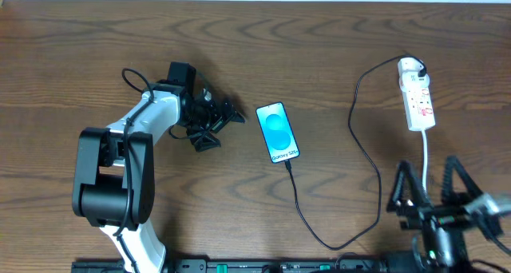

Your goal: Plug charger to phone and switch on socket

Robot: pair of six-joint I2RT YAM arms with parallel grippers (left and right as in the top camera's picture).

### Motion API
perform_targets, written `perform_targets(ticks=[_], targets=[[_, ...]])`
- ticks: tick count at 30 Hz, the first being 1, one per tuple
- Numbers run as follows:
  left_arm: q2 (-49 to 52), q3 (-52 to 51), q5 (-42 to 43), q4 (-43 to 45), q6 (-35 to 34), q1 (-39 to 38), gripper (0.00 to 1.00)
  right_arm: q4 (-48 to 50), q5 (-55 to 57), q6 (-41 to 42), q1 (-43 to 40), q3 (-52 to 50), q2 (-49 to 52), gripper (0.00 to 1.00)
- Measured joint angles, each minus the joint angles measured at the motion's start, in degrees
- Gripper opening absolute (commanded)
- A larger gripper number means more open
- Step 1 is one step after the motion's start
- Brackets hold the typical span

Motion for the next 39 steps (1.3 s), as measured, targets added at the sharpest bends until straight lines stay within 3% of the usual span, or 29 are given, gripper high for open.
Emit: perform_targets(ticks=[21, 39], targets=[[0.0, 0.02, -0.07, 0.0, 0.0, 0.0, 0.98, 21.14, 0.5, 0.11, 0.0, -29.33, 0.11, 0.99], [0.0, 0.02, -0.07, 0.0, 0.0, 0.0, 0.98, 17.77, 0.9, -1.9, 0.35, -30.53, 0.09, 0.99]])
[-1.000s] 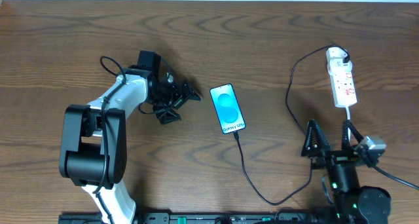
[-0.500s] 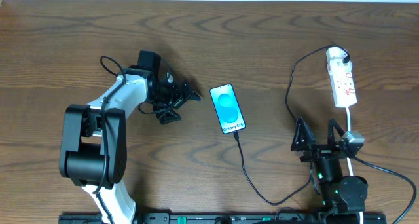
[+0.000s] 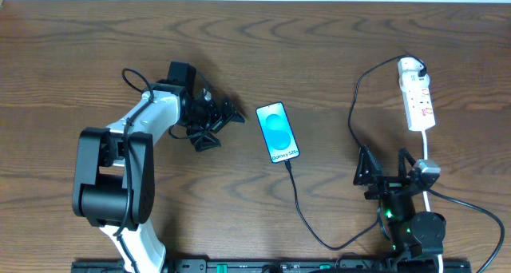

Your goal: Plug charger to phone and switch on socket

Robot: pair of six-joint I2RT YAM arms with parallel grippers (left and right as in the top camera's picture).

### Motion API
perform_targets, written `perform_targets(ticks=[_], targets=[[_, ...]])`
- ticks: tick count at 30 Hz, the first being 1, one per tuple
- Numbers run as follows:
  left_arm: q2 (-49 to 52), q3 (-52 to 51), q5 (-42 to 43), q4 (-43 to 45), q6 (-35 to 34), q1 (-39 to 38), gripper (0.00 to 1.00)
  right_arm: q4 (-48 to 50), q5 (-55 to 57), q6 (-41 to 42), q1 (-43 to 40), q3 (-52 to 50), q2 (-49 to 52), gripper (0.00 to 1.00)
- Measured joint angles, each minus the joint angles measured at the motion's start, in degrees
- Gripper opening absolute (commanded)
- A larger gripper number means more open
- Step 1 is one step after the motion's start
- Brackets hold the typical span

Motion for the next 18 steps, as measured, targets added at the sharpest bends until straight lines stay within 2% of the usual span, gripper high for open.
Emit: perform_targets(ticks=[10, 18], targets=[[0.0, 0.0, 0.0, 0.0, 0.0, 0.0, 0.98, 0.0, -0.5, -19.98, 2.97, 0.0, 0.0, 0.99], [0.0, 0.0, -0.02, 0.0, 0.0, 0.0, 0.98, 0.0, -0.57, -25.55, -1.44, 0.0, 0.0, 0.99]])
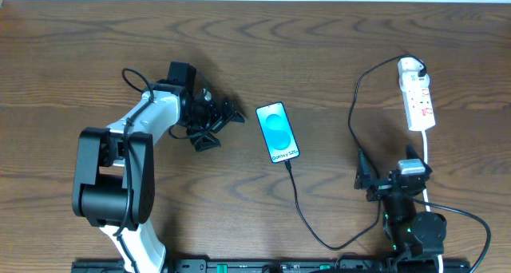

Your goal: Plug charger to phone and switch on socket

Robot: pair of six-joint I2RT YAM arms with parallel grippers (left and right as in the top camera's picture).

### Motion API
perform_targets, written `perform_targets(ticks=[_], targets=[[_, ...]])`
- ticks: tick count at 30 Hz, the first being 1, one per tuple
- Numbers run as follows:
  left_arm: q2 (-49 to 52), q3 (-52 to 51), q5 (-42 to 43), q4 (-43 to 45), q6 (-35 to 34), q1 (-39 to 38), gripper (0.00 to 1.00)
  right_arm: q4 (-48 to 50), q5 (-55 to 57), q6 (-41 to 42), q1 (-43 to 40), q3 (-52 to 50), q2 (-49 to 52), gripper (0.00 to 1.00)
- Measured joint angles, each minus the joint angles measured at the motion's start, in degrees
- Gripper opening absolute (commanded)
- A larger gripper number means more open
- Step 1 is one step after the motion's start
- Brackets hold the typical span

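Note:
The phone lies face up in the middle of the table, its screen lit blue. A black charger cable is plugged into its lower end, loops along the front edge and climbs to the white power strip at the right. Left of the phone, my left gripper rests open on the table and holds nothing. My right gripper stands open below the strip, next to the rising cable, with nothing in it. The strip's switch is too small to read.
The strip's white cord runs down past my right wrist. The left arm covers the front left. A dark rail lines the front edge of the wooden table.
My right wrist has turned and drawn slightly toward the front edge, staying beside the cable. The left arm, phone, cable and strip have not moved.
At first my right gripper stood open near the table's right front corner, right of the strip's cord. It then sat further left, beside the cable below the strip. It is now turned there. The phone stayed plugged in and lit throughout.

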Motion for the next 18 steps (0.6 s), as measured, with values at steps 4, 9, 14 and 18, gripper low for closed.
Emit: perform_targets(ticks=[4, 9, 14, 18], targets=[[0.0, 0.0, 0.0, 0.0, 0.0, 0.0, 0.98, 0.0, 0.13, -1.44, -0.52, 0.0, 0.0, 0.99], [0.0, 0.0, 0.0, 0.0, 0.0, 0.0, 0.98, 0.0, 0.13, -1.92, -0.52, 0.0, 0.0, 0.99], [0.0, 0.0, 0.0, 0.0, 0.0, 0.0, 0.98, 0.0, 0.13, -1.97, -0.52, 0.0, 0.0, 0.99], [0.0, 0.0, 0.0, 0.0, 0.0, 0.0, 0.98, 0.0, 0.13, -2.01, -0.52, 0.0, 0.02, 0.99]])
